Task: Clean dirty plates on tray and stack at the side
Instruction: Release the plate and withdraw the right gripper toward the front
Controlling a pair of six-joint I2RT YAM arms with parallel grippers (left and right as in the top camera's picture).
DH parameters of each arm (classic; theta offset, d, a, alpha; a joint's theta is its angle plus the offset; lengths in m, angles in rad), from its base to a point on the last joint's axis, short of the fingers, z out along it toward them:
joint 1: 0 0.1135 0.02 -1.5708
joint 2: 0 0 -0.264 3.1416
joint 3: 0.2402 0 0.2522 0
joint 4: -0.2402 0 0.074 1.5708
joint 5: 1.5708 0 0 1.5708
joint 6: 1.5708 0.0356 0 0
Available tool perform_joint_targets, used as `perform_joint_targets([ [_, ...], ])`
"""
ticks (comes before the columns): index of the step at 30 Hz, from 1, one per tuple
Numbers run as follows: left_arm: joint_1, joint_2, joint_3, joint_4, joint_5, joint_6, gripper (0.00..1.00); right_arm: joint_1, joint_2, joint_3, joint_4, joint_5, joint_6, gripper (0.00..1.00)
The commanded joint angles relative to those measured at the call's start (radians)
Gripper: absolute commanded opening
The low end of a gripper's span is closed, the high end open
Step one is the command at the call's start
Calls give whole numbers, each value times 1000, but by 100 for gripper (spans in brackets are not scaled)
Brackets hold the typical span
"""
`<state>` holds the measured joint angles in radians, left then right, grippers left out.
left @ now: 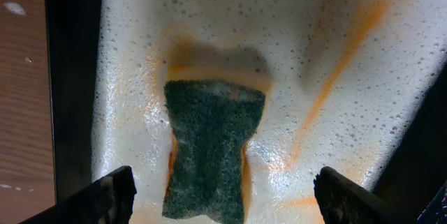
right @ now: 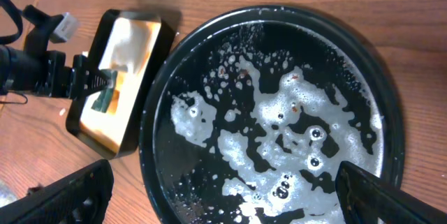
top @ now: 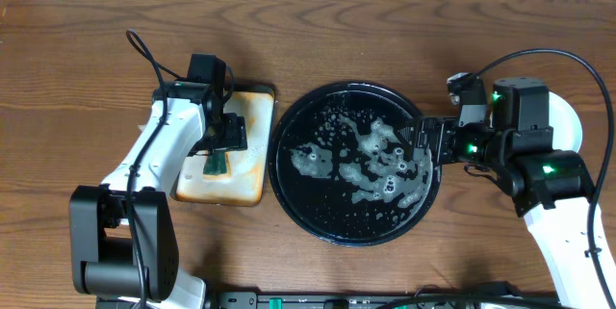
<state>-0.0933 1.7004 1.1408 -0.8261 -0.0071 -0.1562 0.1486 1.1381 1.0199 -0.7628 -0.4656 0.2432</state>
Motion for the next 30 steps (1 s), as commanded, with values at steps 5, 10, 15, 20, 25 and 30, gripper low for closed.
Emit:
perform_joint_targets([
  [5, 3, 0, -8, -2, -19, 10, 83, 16, 8, 1, -68, 31, -13, 99],
  [10, 3, 0, -8, -2, -19, 10, 84, 14, -15, 1, -112, 38, -140, 99],
  [15, 3, 0, -8, -2, -19, 10, 83, 14, -122, 1, -95, 21, -319, 99],
  [20, 3, 0, -8, -2, -19, 10, 83, 15, -275, -6, -82, 57, -481, 99],
  [25, 3, 0, -8, -2, -19, 10, 84, 14, -442, -123, 64, 128, -518, 99],
  [30, 3, 0, -8, -2, -19, 10, 84, -9, -668, -404, 283, 136, -517, 99],
])
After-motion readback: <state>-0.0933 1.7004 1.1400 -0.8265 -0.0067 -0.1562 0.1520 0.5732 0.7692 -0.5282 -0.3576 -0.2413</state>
